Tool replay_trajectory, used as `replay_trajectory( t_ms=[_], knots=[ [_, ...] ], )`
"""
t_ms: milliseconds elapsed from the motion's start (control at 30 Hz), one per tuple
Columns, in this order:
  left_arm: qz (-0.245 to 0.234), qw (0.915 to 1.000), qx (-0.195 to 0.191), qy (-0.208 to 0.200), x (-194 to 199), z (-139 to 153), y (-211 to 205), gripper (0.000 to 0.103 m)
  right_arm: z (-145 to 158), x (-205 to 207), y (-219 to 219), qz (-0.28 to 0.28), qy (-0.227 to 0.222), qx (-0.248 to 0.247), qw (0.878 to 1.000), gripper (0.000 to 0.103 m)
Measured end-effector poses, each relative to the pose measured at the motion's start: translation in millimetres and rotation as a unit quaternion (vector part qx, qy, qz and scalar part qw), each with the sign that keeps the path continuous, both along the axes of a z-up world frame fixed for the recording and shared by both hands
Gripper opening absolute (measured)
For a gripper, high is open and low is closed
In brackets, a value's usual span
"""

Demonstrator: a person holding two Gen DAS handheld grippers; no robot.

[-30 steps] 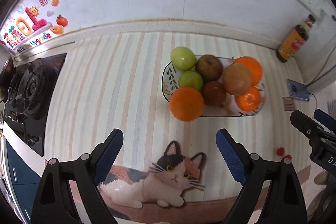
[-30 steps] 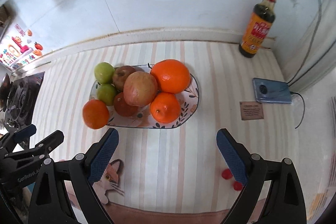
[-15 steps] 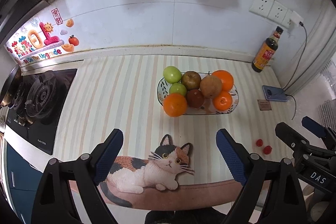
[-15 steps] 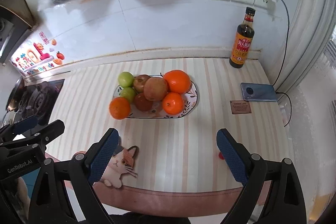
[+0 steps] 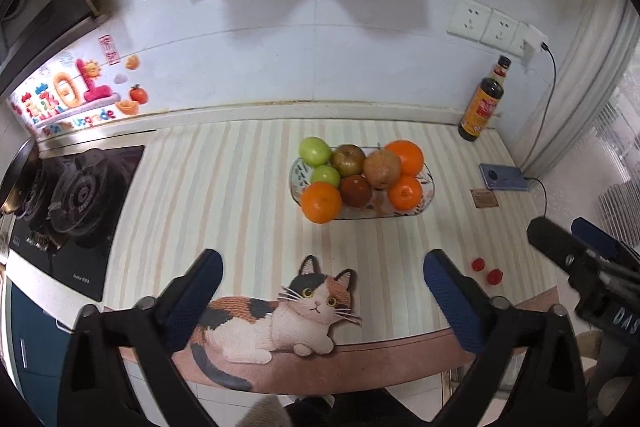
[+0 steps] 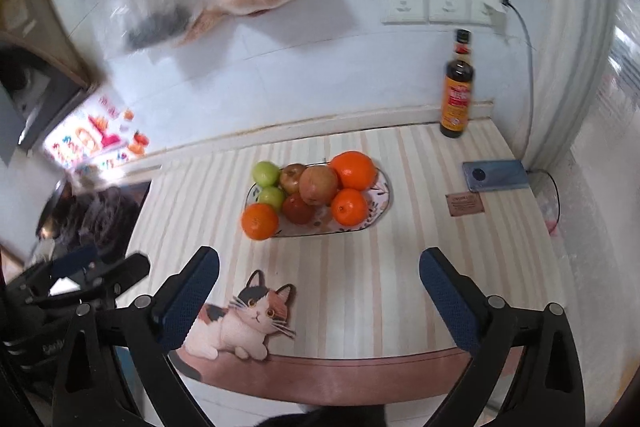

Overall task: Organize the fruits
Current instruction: 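Grasp a cherry tomato with the right tool while the left tool grasps the other tomato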

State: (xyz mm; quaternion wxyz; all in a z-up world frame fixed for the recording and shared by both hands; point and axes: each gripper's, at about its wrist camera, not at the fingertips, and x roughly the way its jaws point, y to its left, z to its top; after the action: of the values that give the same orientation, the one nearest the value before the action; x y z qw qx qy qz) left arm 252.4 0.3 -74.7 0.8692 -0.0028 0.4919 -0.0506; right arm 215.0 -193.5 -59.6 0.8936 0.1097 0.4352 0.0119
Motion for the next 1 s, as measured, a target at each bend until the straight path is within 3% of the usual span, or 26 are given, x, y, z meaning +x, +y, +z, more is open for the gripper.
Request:
replay_trajectory(
  t_ms=[133,300,433,533,667,733,767,1000],
  knots=[
    [-0.016,0.9996,0.015,0.016,8.0,-26.0,-25.1,0.103,-24.8,2.1,-43.8,-0.051,0.029,0.032,0.998,0.102],
    [-0.037,0.9964,0.038,0.067,23.2,-72.6,-74.6,0.103,-93.2,10.8,-117.0,-0.114,0.107,0.073,0.985,0.099],
    [-0.045,0.9919,0.066,0.098,38.9,-111.8,-125.6,0.103,-164.9,24.7,-167.1,-0.131,0.168,0.106,0.971,0.07],
    [-0.044,0.9871,0.075,0.134,56.4,-142.2,-159.2,0.103,-220.4,36.1,-187.1,-0.118,0.217,0.116,0.962,0.06],
    [-0.05,0.978,0.085,0.184,74.1,-178.7,-192.3,0.103,-269.5,43.4,-197.3,-0.099,0.255,0.125,0.954,0.049],
    [-0.056,0.9742,0.097,0.196,78.2,-192.0,-205.6,0.103,-283.4,46.0,-199.2,-0.088,0.261,0.125,0.953,0.038],
    [-0.06,0.9728,0.1,0.2,79.4,-196.3,-211.1,0.103,-281.9,46.4,-198.8,-0.079,0.243,0.117,0.96,0.035],
    [-0.102,0.967,0.091,0.215,82.1,-218.4,-253.3,0.102,-269.1,37.1,-212.9,-0.068,0.208,0.111,0.969,0.033]
  ],
)
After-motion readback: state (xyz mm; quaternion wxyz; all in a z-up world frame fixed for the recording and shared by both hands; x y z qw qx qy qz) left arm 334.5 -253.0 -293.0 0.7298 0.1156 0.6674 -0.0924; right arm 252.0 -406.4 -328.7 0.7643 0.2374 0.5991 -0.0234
